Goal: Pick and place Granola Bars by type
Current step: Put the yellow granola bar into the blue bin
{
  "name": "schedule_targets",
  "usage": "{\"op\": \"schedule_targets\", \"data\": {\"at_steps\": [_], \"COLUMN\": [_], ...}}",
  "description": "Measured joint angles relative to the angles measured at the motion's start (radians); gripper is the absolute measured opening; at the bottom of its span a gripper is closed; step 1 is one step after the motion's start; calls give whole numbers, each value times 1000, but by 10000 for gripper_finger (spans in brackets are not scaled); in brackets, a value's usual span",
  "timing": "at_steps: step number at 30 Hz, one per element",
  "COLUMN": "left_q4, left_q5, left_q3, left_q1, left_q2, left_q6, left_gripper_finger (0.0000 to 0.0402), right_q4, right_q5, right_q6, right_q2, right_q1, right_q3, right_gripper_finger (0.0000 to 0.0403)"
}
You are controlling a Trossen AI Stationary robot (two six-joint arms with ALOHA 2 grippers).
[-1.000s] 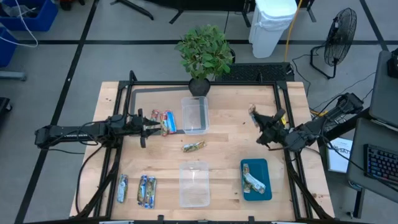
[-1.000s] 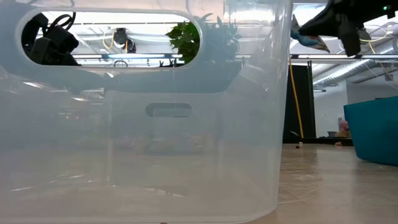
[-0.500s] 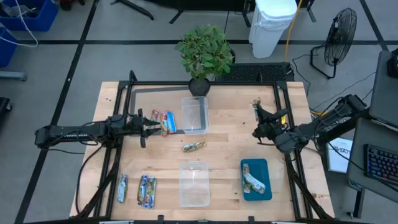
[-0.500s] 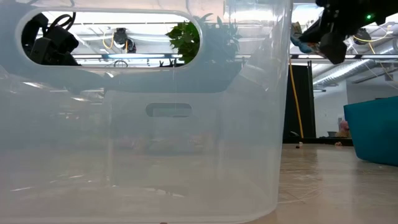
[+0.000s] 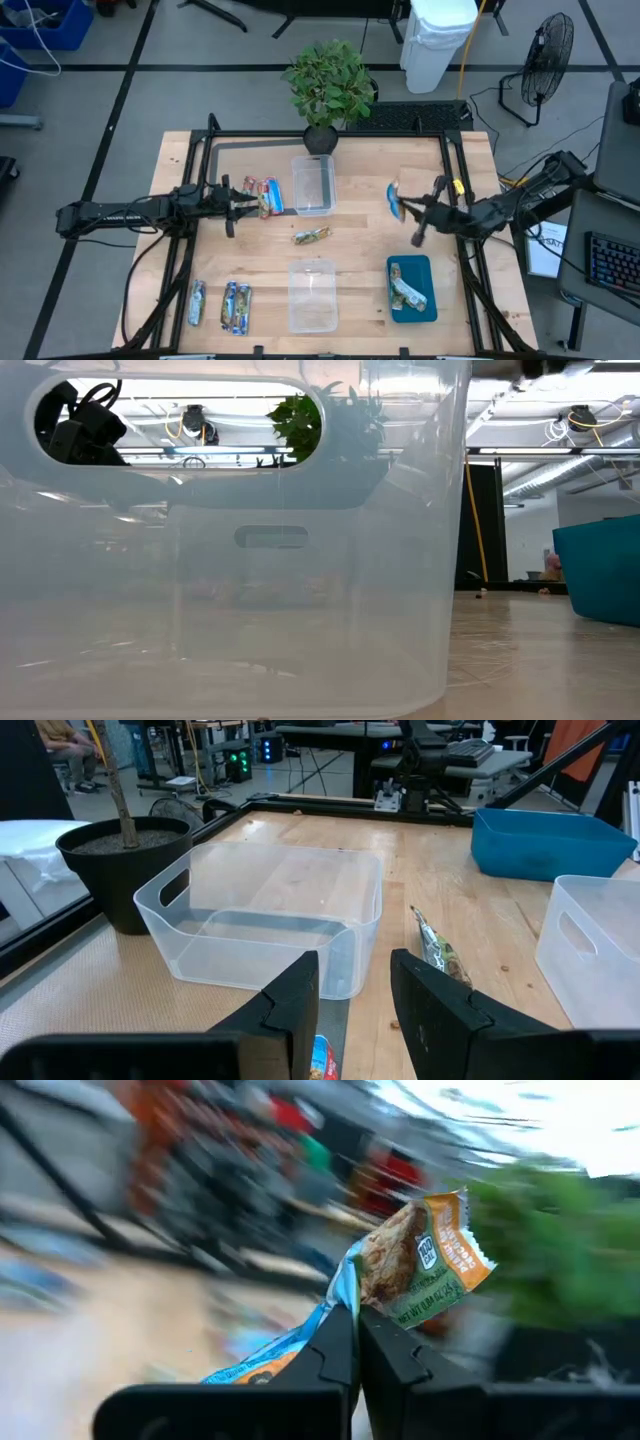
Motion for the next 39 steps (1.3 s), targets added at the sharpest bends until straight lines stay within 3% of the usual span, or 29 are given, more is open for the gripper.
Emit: {"op": "schedule_targets", "data": {"at_steps": [4,11,21,33,39], "left_q4": [0,0,0,0,0], "left_q5": [0,0,0,0,0], "left_q3": [0,0,0,0,0], "left_q1": [0,0,0,0,0], "left_q2": [0,0,0,0,0], "left_q6": [0,0,0,0,0], "left_gripper_finger": [131,131,131,131,131], "right_q4": [0,-48,-550,-667,-756], "right_q5": [-175,-384,-426,-612,-615], "right_q6": [234,695,1431,1644,1684], "right_q2": [-59,-59,80,274,325], "right_q1": [33,108,276,320,293], "right_q3": [0,0,-1,-1,-1], "right_gripper_finger": [0,0,0,0,4]}}
